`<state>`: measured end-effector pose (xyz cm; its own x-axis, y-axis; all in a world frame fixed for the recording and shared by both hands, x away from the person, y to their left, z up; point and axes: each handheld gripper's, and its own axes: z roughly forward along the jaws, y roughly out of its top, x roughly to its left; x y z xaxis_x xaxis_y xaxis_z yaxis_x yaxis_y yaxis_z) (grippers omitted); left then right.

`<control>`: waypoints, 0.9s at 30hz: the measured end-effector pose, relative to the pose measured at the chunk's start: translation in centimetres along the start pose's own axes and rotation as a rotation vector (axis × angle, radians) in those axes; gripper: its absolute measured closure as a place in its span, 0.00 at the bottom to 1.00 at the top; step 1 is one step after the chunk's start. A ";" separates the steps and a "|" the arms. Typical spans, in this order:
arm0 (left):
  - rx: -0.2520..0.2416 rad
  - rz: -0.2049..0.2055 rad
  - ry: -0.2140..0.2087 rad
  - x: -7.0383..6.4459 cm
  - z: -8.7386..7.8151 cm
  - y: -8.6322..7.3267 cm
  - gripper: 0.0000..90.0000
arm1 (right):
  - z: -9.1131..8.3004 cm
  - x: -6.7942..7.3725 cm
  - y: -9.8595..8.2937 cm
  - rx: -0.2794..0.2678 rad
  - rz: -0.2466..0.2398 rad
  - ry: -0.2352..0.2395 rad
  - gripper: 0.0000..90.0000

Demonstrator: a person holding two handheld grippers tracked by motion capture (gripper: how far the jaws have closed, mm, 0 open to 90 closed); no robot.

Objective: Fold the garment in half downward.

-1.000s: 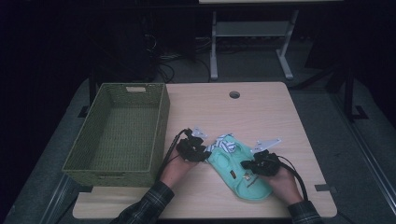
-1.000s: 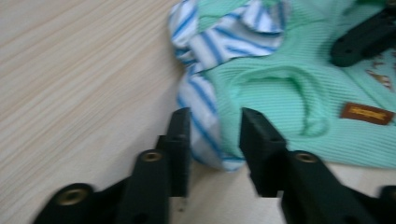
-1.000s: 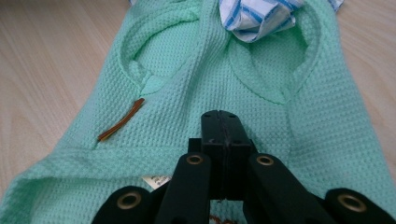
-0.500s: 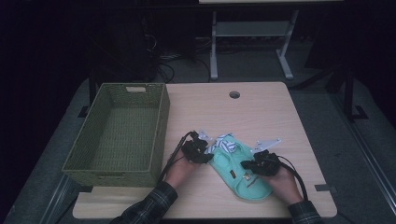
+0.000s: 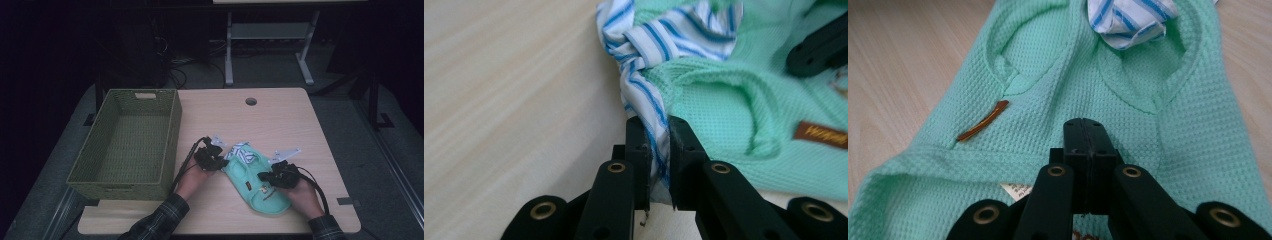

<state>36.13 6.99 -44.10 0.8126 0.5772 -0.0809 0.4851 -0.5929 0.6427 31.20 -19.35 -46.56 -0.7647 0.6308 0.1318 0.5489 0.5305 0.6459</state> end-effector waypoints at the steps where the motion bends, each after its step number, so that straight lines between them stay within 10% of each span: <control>1: -0.009 0.002 -0.002 0.0 -0.2 0.1 0.90 | 0.0 0.0 0.0 0.001 0.004 -0.001 0.99; 27: -0.225 0.081 -0.057 -1.5 -4.8 3.4 0.91 | 2.4 0.0 3.2 0.020 0.009 -0.030 1.00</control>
<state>35.03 6.81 -38.15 0.8657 0.4967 -0.0612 0.3390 -0.4920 0.8019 33.73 -16.26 -46.34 -0.7495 0.6521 0.1145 0.5624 0.5358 0.6298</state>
